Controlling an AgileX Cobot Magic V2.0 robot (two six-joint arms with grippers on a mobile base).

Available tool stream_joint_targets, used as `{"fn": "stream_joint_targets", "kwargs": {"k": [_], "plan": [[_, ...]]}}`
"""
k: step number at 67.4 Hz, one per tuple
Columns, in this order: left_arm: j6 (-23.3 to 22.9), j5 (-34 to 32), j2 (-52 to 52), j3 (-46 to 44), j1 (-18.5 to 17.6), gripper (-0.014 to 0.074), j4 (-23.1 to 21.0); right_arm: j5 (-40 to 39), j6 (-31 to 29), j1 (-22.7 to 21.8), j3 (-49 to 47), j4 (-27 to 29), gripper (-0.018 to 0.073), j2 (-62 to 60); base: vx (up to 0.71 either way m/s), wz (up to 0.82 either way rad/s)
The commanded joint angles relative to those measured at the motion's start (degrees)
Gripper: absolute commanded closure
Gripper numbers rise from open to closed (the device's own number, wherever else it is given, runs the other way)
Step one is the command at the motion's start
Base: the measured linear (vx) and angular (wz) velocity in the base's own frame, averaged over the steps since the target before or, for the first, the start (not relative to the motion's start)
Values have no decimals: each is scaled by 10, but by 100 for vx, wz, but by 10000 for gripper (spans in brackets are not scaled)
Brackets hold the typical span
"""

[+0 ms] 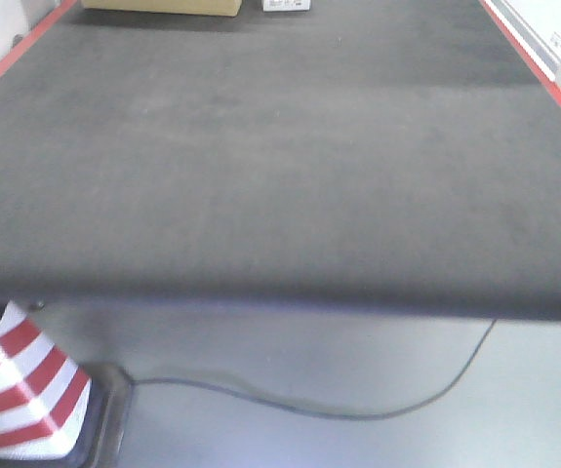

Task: Pour parts from conveyor to right shelf
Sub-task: 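Drive away from the conveyor holding the block in the right gripper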

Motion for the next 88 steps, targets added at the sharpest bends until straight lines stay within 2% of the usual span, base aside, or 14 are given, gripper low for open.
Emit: {"fn": "stream_joint_targets", "kwargs": {"k": [1,51,88], "plan": [[-4,-41,-2,-11,-3,603,-1,-48,-3,-3,-15,-8,567,7,-42,4],[-4,-41,-2,-11,-3,603,-1,-48,-3,-3,-15,-8,567,7,-31,-7],[-4,-41,-2,-11,-3,603,-1,-48,-3,-3,-15,-8,567,7,-21,-77]]}}
